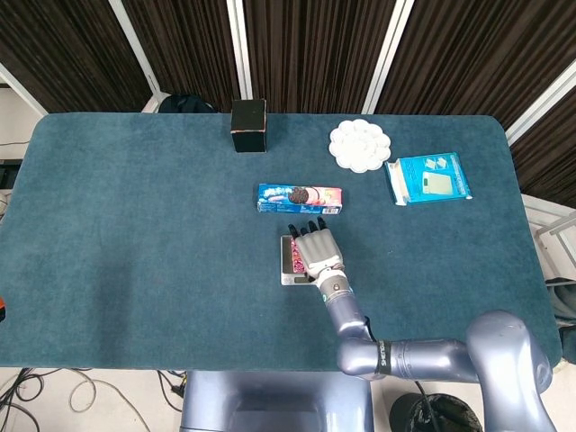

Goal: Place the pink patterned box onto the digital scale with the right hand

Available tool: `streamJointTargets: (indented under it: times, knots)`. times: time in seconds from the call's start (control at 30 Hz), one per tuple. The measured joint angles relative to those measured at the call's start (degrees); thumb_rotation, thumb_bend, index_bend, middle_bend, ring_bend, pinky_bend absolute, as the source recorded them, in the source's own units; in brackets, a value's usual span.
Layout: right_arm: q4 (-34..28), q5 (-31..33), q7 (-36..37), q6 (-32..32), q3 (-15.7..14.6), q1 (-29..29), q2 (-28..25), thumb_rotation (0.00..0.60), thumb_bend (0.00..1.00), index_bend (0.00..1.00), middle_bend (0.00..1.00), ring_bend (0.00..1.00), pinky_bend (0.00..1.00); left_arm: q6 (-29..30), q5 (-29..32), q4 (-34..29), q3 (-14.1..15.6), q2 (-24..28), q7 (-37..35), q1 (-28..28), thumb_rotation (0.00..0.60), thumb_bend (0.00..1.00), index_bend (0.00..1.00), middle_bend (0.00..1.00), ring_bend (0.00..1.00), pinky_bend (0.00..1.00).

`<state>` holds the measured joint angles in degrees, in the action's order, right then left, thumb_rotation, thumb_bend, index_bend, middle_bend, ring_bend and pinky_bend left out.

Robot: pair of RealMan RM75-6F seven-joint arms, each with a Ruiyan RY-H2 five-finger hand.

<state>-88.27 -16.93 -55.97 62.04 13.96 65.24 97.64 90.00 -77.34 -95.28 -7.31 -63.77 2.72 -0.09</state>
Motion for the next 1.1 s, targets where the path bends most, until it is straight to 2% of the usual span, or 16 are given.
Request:
streamJointTargets:
  times: [0.13, 0.23, 0.4, 0.57, 0.7, 0.9, 1.1]
  knots:
    - [1.24, 0.17, 0.4, -0.11, 0.43, 0.38, 0.65, 0.6, 0.32, 0.0, 0.29, 0.06, 0.0, 0.02, 0.15, -0.02, -0.06, 0.08, -0.2, 0.06, 0.6, 0.66, 0.08, 0.0, 0.0, 0.0]
    - [1.33, 0.63, 0.3, -0.26, 0.52, 0.59, 0.69, 0.6, 0.32, 0.0, 0.15, 0.0, 0.0, -0.01, 0.12, 0.01, -0.05, 0.12, -0.2, 0.04, 0.6, 0.66, 0.08, 0.0, 0.0, 0.0]
    - [0.75, 2.6, -0.97, -0.44, 0.43, 1.09, 0.33, 0.6, 0.31, 0.0, 0.02, 0.0, 0.0, -0.06, 0.11, 0.07, -0.03, 0.11, -0.21, 0.03, 0.6, 0.66, 0.08, 0.0, 0.0, 0.0]
    - [-0.35, 6.35, -2.97, -1.5, 0.39, 2.09, -0.56, 0.6, 0.28, 0.0, 0.0, 0.0, 0.0, -0.04, 0.07, 0.09, -0.03, 0.07, -0.17, 0.01, 0.6, 0.66, 0.08, 0.0, 0.0, 0.0]
    - [-0.67, 5.61, -2.1, -1.54, 0.63, 2.21, -0.73, 0.6, 0.28, 0.0, 0.0, 0.0, 0.0, -0.03, 0.17, 0.14, -0.07, 0.04, -0.2, 0.01, 0.6, 0.66, 0.08, 0.0, 0.0, 0.0]
    - [-5.08, 0.76, 0.78, 0.34, 0.58, 0.77, -3.27, 0.6, 0.28, 0.0, 0.0, 0.0, 0.0, -0.1, 0.46, 0.38, -0.2, 0.12, -0.48, 0.03, 0.6, 0.66, 0.08, 0.0, 0.0, 0.0]
    - [-15.06, -9.28, 3.79, 6.28, -2.11, -3.82, -10.56, 0.6, 0.28, 0.0, 0.0, 0.0, 0.0, -0.54, 0.67, 0.74, -0.3, 0.15, -0.88, -0.12, 0.6, 0.66, 0.08, 0.0, 0.0, 0.0]
